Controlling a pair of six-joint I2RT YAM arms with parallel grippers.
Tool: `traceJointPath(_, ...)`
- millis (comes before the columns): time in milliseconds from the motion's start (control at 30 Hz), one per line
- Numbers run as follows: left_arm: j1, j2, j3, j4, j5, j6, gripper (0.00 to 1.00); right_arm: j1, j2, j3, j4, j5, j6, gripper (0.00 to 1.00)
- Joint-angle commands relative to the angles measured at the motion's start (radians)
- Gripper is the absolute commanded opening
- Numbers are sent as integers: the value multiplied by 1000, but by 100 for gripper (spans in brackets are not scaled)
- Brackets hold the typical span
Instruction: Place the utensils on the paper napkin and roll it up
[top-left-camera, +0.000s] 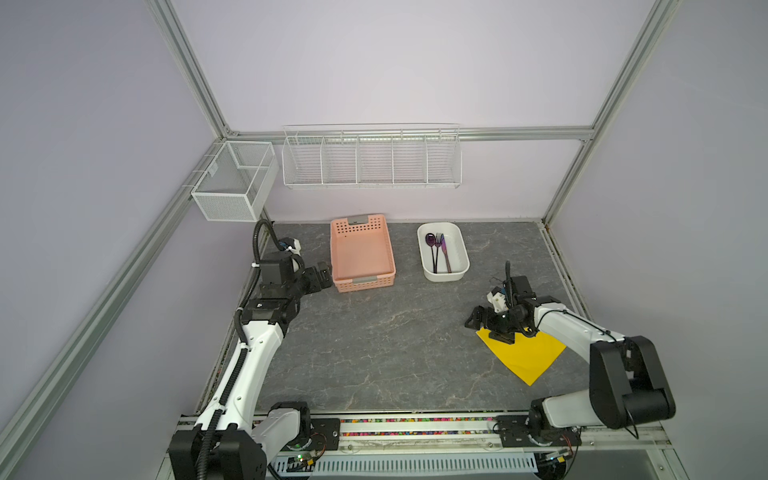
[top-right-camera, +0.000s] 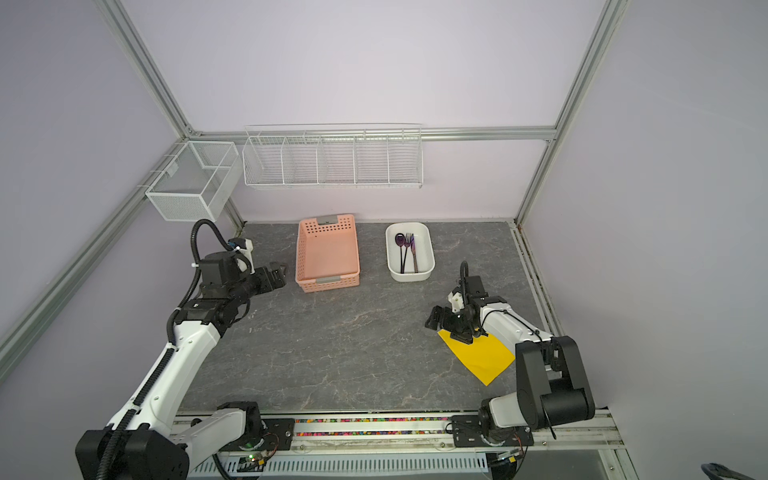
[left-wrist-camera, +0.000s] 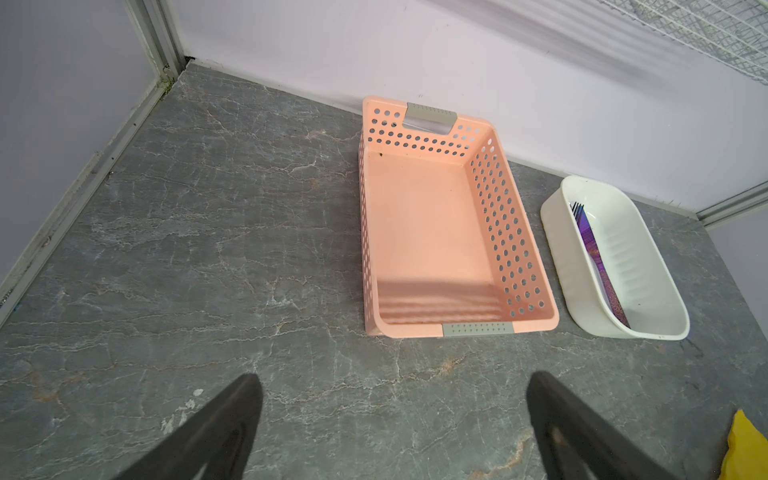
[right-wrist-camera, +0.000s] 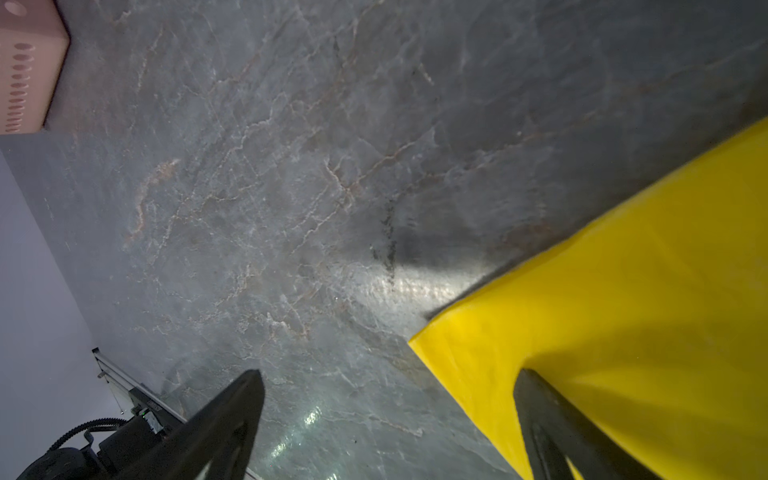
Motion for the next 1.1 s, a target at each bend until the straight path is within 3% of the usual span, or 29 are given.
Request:
traceJointPath(0,-2,-16,45,-53,-9,51,100,15,27,-13,38,-31,17,96)
traceJointPath(467,-2,-30,10,22,80,27,100,169,78,9,102,2,123,96)
traceJointPath(833,-2,-83,1,-10,11,39,100,342,130,52,193,68,268,96)
traceJointPath(1067,-2,-89,-6,-5,27,32,100,443,176,80,255,93,354,96)
